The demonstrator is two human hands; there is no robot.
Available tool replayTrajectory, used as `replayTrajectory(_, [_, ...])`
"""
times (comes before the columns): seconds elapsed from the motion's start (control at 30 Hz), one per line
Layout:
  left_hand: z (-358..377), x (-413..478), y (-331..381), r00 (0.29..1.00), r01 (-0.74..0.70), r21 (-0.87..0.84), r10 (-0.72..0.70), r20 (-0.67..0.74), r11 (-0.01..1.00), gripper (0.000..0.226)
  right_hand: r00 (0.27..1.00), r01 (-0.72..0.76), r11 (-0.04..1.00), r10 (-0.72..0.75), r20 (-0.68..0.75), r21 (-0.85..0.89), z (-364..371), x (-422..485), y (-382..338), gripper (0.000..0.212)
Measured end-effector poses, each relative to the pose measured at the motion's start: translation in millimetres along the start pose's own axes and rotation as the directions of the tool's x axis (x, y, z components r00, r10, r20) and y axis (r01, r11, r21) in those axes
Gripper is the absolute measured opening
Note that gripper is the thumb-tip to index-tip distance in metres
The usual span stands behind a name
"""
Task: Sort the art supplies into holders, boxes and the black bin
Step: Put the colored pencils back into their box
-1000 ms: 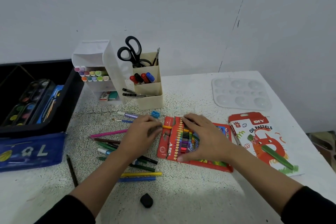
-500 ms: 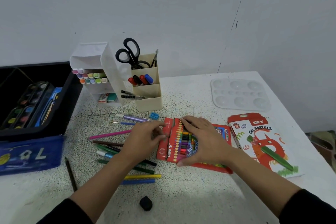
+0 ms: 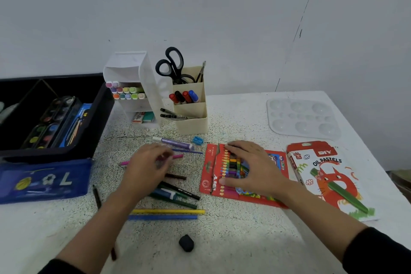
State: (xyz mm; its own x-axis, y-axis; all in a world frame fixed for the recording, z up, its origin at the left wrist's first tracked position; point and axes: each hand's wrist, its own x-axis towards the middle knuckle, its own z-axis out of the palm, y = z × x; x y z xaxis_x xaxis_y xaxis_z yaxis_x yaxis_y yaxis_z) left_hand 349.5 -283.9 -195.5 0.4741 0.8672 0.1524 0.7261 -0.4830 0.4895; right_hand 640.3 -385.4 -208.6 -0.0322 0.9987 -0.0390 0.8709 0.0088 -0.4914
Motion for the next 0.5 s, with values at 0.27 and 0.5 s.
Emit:
replayTrajectory(0.27, [-17, 0, -38, 0.993, -0.079, 0.123, 0.068, 0.093, 0.989, 0.015, 0.997, 0.058, 0.997, -0.060, -0.042, -0.048, 4, 12, -2, 0.089])
replayTrajectory(0.5, [-19, -2, -9, 0.966, -0.248, 0.096, 0.240, 0.093, 0.964, 0.020, 0.982, 0.118, 0.979, -0.090, 0.166, -0.168, -4, 6, -24, 0.102])
